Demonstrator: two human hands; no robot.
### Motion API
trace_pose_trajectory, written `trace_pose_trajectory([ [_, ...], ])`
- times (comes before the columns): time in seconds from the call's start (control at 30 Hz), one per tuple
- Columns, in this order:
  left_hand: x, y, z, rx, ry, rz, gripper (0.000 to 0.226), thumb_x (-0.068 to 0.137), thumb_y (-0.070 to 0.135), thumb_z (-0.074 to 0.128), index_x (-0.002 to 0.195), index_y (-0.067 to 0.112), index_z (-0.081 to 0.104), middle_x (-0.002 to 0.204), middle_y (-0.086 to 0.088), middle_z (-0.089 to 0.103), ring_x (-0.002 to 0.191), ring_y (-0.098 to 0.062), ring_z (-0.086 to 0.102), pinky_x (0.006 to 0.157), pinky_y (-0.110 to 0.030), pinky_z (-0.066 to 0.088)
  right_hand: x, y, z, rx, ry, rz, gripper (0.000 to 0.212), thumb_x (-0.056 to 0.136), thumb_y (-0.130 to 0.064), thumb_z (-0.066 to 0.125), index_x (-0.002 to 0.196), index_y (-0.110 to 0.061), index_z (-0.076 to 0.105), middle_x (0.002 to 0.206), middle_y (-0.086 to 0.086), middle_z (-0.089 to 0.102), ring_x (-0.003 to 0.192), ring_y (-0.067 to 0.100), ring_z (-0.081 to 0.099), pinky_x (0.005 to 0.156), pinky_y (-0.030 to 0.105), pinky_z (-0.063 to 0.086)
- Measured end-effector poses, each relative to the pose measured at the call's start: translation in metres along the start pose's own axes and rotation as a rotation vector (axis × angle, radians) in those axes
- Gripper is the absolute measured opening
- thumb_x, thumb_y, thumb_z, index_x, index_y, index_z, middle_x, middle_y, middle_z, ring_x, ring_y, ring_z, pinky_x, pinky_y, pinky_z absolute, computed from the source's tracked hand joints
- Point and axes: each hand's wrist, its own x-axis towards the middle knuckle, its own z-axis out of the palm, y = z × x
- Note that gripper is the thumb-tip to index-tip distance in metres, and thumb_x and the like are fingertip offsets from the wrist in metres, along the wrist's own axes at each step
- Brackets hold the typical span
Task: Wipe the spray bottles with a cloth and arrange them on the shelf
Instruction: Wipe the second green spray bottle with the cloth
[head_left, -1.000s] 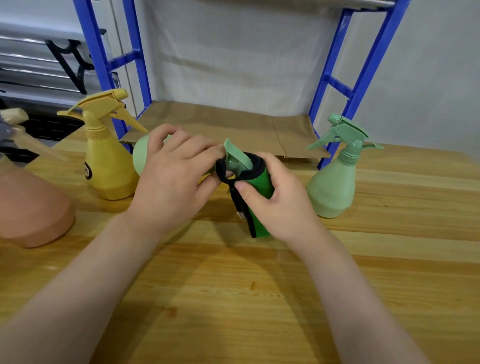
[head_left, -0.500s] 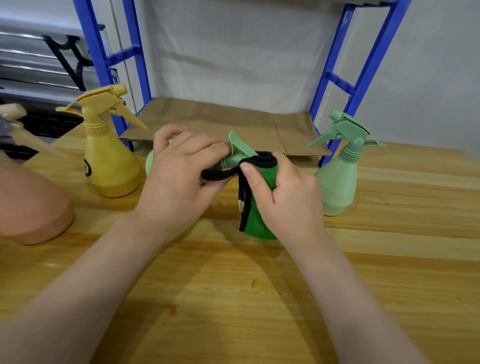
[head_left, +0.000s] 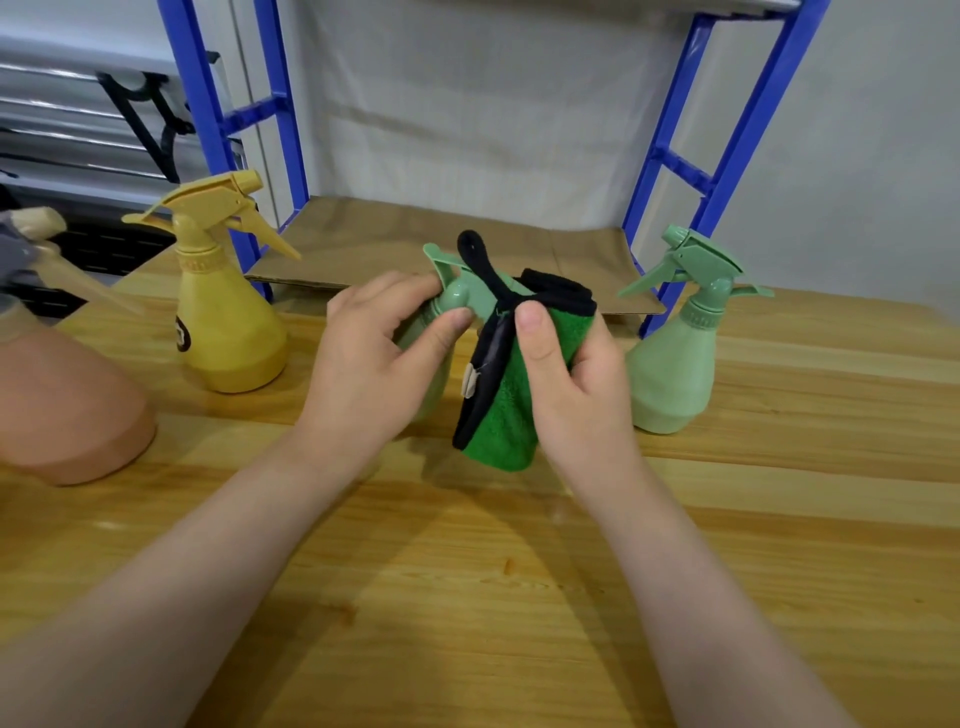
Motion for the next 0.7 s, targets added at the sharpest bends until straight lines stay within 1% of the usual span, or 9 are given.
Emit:
trace_pose_trajectory([
  [0.07,-0.001,-0.001,0.003,-0.046,0.008,-0.008,0.036,0.091,0.042,0.055,0.106,0.013,0.069,0.088,0.018,0.059,0.087,-0.007,0.057,0.085,-0.047,0.048,0.001,-0.001,-0.001,0.043,-0.02,0.043,0.026,0.091,-0.046,0.057,0.099,-0.022,0.061,0.087,-0.015,0.068,0.085,0.005,0.065,0.078,0.026,0.052],
  [0.13,-0.001,0.0,0.005,-0.081,0.011,-0.034,0.038,0.09,0.042,0.054,0.105,0.011,0.069,0.089,0.011,0.062,0.088,-0.008,0.058,0.084,-0.039,0.048,0.002,-0.005,-0.002,0.081,-0.043,0.096,0.029,0.094,-0.041,0.057,0.102,-0.013,0.061,0.087,-0.01,0.069,0.083,0.003,0.066,0.075,0.021,0.051],
  [0.27,-0.002,-0.001,0.007,-0.161,-0.001,-0.121,0.04,0.089,0.043,0.054,0.106,0.009,0.066,0.099,-0.003,0.068,0.096,-0.019,0.062,0.088,-0.042,0.048,0.002,-0.013,-0.002,0.244,-0.084,0.21,0.037,0.093,-0.04,0.056,0.105,-0.006,0.063,0.085,-0.004,0.071,0.08,0.007,0.068,0.07,0.02,0.053],
  [0.33,-0.001,-0.001,0.005,-0.227,0.003,-0.177,0.038,0.09,0.042,0.054,0.109,0.011,0.066,0.102,-0.003,0.069,0.099,-0.021,0.063,0.091,-0.046,0.048,0.0,-0.017,-0.002,0.274,-0.106,0.253,0.046,0.084,-0.046,0.053,0.106,-0.007,0.065,0.089,-0.006,0.072,0.083,0.002,0.067,0.071,0.014,0.051],
  [0.4,0.0,0.0,0.002,-0.291,0.005,-0.195,0.03,0.092,0.036,0.053,0.109,0.016,0.067,0.104,0.002,0.07,0.103,-0.017,0.064,0.095,-0.046,0.049,-0.003,-0.017,0.0,0.264,-0.164,0.276,0.04,0.082,-0.046,0.051,0.101,-0.014,0.065,0.082,-0.013,0.072,0.079,-0.005,0.066,0.068,0.009,0.048],
  [0.5,-0.002,0.004,0.001,-0.337,-0.032,-0.146,0.019,0.094,0.025,0.05,0.102,0.022,0.067,0.101,0.007,0.069,0.1,-0.011,0.063,0.094,-0.041,0.05,-0.008,-0.014,0.008,0.16,-0.221,0.256,0.022,0.095,-0.042,0.054,0.1,-0.023,0.063,0.088,-0.013,0.07,0.084,-0.002,0.066,0.075,0.015,0.05],
  [0.6,-0.004,0.008,0.001,-0.371,-0.051,-0.093,0.019,0.095,0.023,0.046,0.1,0.026,0.064,0.098,0.009,0.068,0.097,-0.009,0.062,0.088,-0.032,0.05,-0.009,-0.01,0.011,0.164,-0.211,0.242,0.024,0.093,-0.038,0.053,0.109,-0.024,0.063,0.102,-0.008,0.071,0.096,0.005,0.067,0.084,0.022,0.052],
  [0.67,-0.005,0.009,0.002,-0.357,-0.04,-0.039,0.02,0.097,0.015,0.046,0.104,0.02,0.064,0.096,0.003,0.067,0.093,-0.009,0.062,0.084,-0.029,0.05,-0.007,-0.013,0.01,0.2,-0.227,0.239,0.023,0.095,-0.035,0.055,0.114,-0.024,0.062,0.107,-0.007,0.071,0.101,0.008,0.067,0.087,0.025,0.053],
  [0.7,-0.005,0.008,0.002,-0.337,-0.033,-0.015,0.019,0.097,0.011,0.046,0.105,0.014,0.062,0.094,-0.004,0.065,0.091,-0.013,0.061,0.082,-0.032,0.051,-0.007,-0.016,0.009,0.235,-0.242,0.249,0.02,0.096,-0.032,0.057,0.114,-0.024,0.062,0.105,-0.007,0.072,0.097,0.007,0.068,0.084,0.025,0.054],
])
